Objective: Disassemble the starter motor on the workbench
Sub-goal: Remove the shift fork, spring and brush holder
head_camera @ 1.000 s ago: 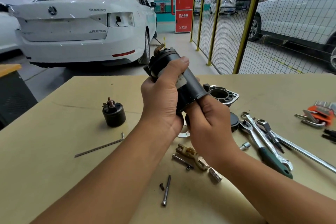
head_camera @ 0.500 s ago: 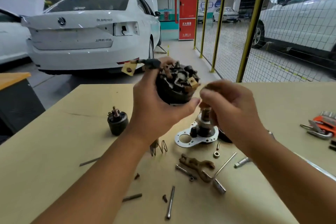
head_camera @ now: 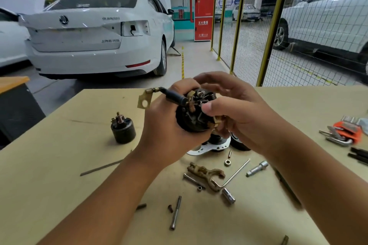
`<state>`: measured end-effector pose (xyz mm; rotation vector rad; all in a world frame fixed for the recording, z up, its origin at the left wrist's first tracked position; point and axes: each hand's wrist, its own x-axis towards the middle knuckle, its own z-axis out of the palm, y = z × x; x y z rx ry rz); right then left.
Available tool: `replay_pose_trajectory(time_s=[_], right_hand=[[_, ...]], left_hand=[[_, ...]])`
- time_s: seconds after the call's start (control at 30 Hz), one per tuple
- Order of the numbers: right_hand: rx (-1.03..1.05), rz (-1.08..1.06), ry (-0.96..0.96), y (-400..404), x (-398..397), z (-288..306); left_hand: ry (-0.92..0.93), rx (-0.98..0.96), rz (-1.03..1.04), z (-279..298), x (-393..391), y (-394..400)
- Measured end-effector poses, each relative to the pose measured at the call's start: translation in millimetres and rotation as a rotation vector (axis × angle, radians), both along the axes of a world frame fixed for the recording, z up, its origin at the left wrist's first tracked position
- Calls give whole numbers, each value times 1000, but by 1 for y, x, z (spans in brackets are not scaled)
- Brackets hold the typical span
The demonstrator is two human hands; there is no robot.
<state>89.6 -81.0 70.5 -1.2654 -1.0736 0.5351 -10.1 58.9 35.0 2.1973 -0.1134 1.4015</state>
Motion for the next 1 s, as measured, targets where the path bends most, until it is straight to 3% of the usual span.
replay_pose_trajectory(time_s=[0.2, 0.4, 0.53, 0.63, 0.7, 0.77, 0.8, 0.87, 1.0], right_hand=[[-39, 88, -36, -4, 7, 2], [-9, 91, -51, 2, 0, -1], [-90, 32, -46, 1, -3, 0], [-170, -143, -15, -17, 15, 13], [-202, -420, -75, -44, 36, 18], [-420, -740, -342, -78, 59, 11], [-624, -828, -481, -94, 70, 4], [-984, -859, -562, -123, 82, -13], [-1083, -1084, -584, -171, 96, -39]], left_hand=[[-1, 31, -102, 0, -1, -6], [-3, 67, -38, -5, -11, -2], [60, -18, -6, -8, -11, -5], [51, -77, -14, -4, -12, -13], [31, -104, -29, -2, -15, -19], [22, -171, -45, -3, -17, -25], [22, -221, -51, -4, -16, -28], [36, -329, -48, -7, -14, -34], [103, -473, -49, -17, -12, -46]])
